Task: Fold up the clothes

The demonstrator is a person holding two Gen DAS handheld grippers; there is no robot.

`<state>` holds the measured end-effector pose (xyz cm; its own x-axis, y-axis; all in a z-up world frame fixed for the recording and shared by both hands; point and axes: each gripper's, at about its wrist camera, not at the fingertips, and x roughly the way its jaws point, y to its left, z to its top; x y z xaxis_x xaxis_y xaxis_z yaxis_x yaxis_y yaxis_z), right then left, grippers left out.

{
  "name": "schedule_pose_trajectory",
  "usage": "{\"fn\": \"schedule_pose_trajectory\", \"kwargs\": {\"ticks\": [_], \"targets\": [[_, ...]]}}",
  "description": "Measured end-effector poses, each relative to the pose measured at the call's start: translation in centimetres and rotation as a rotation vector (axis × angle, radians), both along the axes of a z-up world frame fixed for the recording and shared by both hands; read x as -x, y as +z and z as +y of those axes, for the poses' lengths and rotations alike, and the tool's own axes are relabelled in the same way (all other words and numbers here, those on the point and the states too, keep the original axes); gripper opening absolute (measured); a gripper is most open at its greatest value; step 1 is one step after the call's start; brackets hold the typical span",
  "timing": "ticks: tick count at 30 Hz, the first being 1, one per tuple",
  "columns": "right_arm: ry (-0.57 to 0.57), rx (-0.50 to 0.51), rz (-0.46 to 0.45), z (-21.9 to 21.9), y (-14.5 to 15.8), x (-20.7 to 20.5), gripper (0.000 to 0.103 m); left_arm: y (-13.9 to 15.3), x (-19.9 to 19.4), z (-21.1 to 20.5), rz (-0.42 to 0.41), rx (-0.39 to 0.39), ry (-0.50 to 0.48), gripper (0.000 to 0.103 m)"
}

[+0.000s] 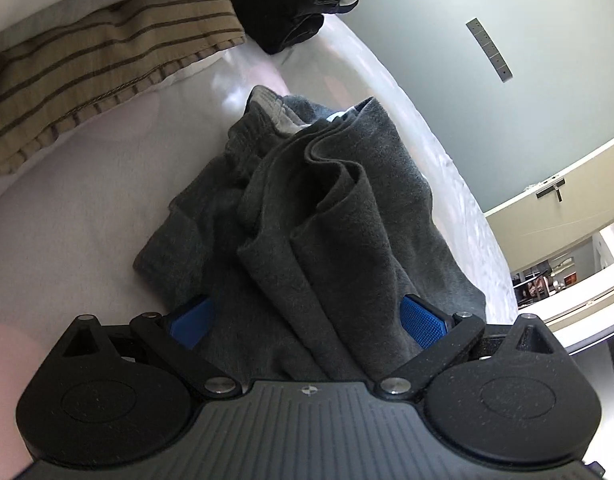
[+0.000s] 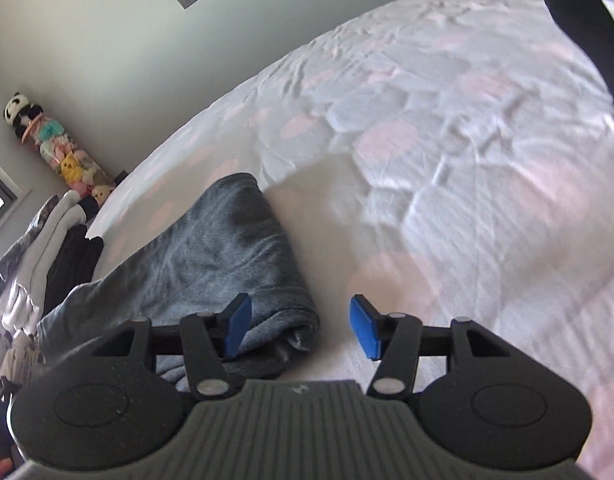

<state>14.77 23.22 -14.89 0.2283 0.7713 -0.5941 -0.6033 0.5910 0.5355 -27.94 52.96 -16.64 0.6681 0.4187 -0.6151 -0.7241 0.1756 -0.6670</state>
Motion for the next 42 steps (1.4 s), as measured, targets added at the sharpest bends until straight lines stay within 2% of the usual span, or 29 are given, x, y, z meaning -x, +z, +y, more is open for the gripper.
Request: {"fn": "schedule_pose_trajectory", "kwargs": {"ticks": [2,6,8,10,11,13,16,20,28,31,33,36,37,38,40,42], "targets": [[0.001,-0.025,0.029,0.8,-1.3,-0.2,0.062,-0.1,-0.3,0.2,0.023,-0.025,0.0,0.103],[0.002,-0.096,0.093,2.7,-3.2,0.0,0.06,-0.4,-0.9,0.2,0.057,-0.062,0.003,0.103],[0.007,-0.125,0.106,3.3,-3.6,0.3,0.037,-0.1,-1.4,0.0,0.091,-0.09,-0.001,0.103],[0.016,-0.127,0.107,3.7,-3.5,0.6,0.021,0.2,-1.6,-0.2,0.125,-0.116,-0.001,0.102],[0.014,-0.143,0.1,3.4,-3.1,0.8,0.018,0.4,-1.4,-0.4,0.127,-0.122,0.005,0.079],[0.007,-0.184,0.071,2.8,-1.7,1.2,0.017,0.7,-1.1,-0.7,0.123,-0.127,0.015,0.049],[-0.001,-0.231,0.008,1.5,1.2,2.1,0.015,0.8,-0.4,-1.1,0.101,-0.106,0.016,0.031],[-0.05,-0.237,-0.014,-0.9,3.6,3.5,0.015,1.5,-0.4,-2.4,0.13,-0.105,-0.022,0.021],[-0.218,-0.209,-0.031,-9.7,5.1,5.0,0.014,2.6,-0.8,-6.4,0.213,-0.084,-0.145,0.018],[-0.286,-0.171,-0.048,-12.9,4.9,5.1,0.014,2.9,-1.2,-7.4,0.194,-0.096,-0.199,0.019],[-0.289,-0.134,-0.063,-14.1,4.3,5.0,0.014,3.4,-1.4,-8.0,0.177,-0.123,-0.237,0.019],[-0.238,-0.077,-0.114,-14.2,3.4,5.4,0.015,4.4,-1.9,-8.7,0.16,-0.184,-0.276,0.039],[-0.218,-0.056,-0.145,-13.9,3.4,5.6,0.015,4.8,-2.2,-8.8,0.167,-0.207,-0.286,0.056],[-0.198,-0.036,-0.176,-13.7,3.3,5.7,0.016,5.1,-2.6,-9.0,0.186,-0.231,-0.294,0.066],[-0.166,0.0,-0.231,-13.2,3.2,6.1,0.019,5.9,-3.4,-9.2,0.24,-0.283,-0.311,0.066],[-0.158,0.019,-0.273,-13.0,3.3,6.3,0.026,6.3,-4.4,-9.4,0.274,-0.335,-0.333,0.066]]}}
